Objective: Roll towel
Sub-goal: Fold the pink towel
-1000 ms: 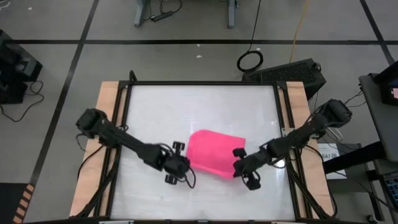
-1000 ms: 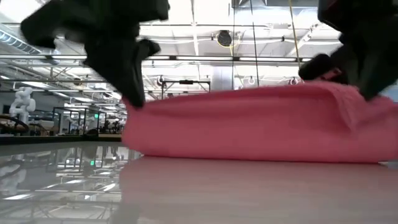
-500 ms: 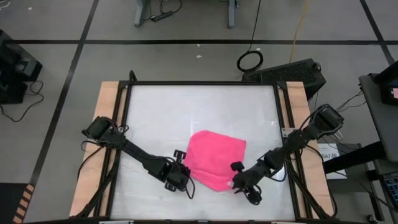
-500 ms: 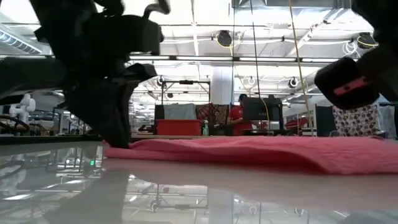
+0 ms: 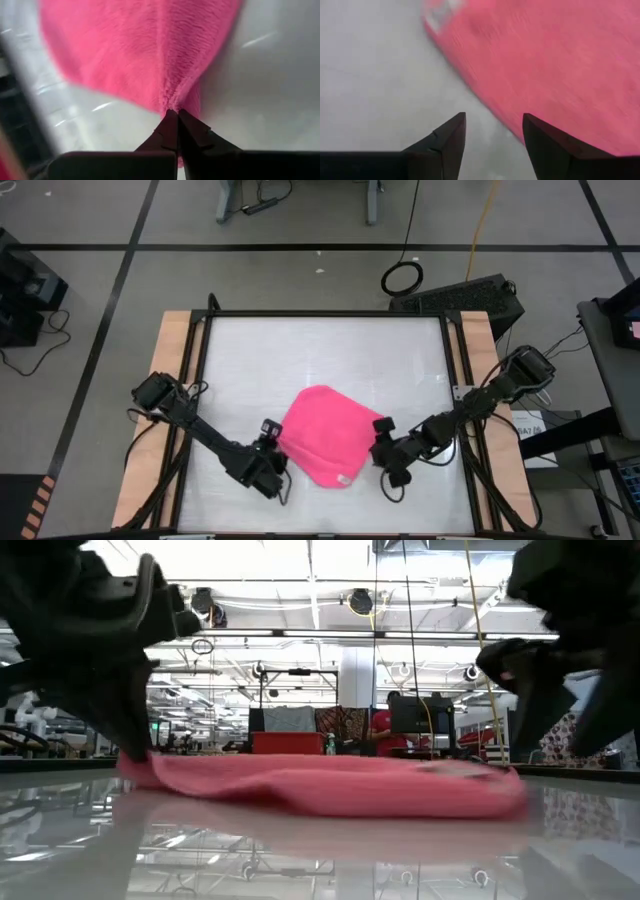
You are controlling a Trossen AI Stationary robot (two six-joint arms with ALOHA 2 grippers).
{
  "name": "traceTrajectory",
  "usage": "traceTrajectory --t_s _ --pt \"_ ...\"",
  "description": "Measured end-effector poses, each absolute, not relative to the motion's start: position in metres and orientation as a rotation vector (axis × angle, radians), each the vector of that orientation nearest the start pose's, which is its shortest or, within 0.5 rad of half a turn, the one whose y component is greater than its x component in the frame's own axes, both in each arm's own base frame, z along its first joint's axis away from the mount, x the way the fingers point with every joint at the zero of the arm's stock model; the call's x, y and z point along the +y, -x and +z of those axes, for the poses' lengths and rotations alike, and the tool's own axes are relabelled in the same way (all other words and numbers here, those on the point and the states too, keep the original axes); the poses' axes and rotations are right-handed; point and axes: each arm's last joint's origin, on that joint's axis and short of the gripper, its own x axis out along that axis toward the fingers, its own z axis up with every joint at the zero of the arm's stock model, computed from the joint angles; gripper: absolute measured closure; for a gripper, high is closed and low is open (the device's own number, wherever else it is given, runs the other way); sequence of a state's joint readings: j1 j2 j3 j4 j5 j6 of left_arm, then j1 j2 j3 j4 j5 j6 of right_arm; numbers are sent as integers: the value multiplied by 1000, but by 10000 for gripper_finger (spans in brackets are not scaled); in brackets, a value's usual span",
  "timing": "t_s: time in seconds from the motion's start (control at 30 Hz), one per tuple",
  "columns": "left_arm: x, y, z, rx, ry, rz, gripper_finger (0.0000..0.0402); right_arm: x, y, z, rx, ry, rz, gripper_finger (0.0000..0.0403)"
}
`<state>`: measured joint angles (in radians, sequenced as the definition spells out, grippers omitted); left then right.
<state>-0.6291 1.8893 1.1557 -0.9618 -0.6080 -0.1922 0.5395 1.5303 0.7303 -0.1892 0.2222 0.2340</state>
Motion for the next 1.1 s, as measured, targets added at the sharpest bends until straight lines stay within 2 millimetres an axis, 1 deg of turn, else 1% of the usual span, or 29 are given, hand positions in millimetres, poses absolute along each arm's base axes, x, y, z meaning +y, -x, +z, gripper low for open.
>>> traceTrajectory --t_s 0.1,0.2,0.33,0.47,0.53,0.6,0.7,0.83,0.9,1.0,1.1 --pt "-167 -256 146 1404 -858 167 395 127 -243 152 962 162 143 216" --pt "-169 -251 147 1387 -876 216 375 120 -247 152 959 170 130 216" --pt "-169 -244 149 1411 -889 261 319 110 -250 151 980 202 116 216" --pt "-169 -235 152 1425 -867 338 258 100 -249 149 1027 238 101 216" --pt "-173 -232 156 1411 -849 355 231 95 -248 147 1065 255 90 216" --pt "-179 -233 160 1369 -816 336 211 89 -247 146 1100 267 77 216" --pt "-192 -242 163 1274 -717 286 196 81 -248 145 1121 281 65 216" --pt "-206 -260 164 1166 -575 162 195 70 -253 145 1121 272 72 216" --pt "-211 -270 165 1096 -504 138 195 63 -256 146 1107 252 68 216" --pt "-207 -283 168 1001 -446 181 195 56 -261 148 1074 232 64 216" --pt "-193 -297 168 987 -402 237 195 49 -267 150 1036 198 72 216"
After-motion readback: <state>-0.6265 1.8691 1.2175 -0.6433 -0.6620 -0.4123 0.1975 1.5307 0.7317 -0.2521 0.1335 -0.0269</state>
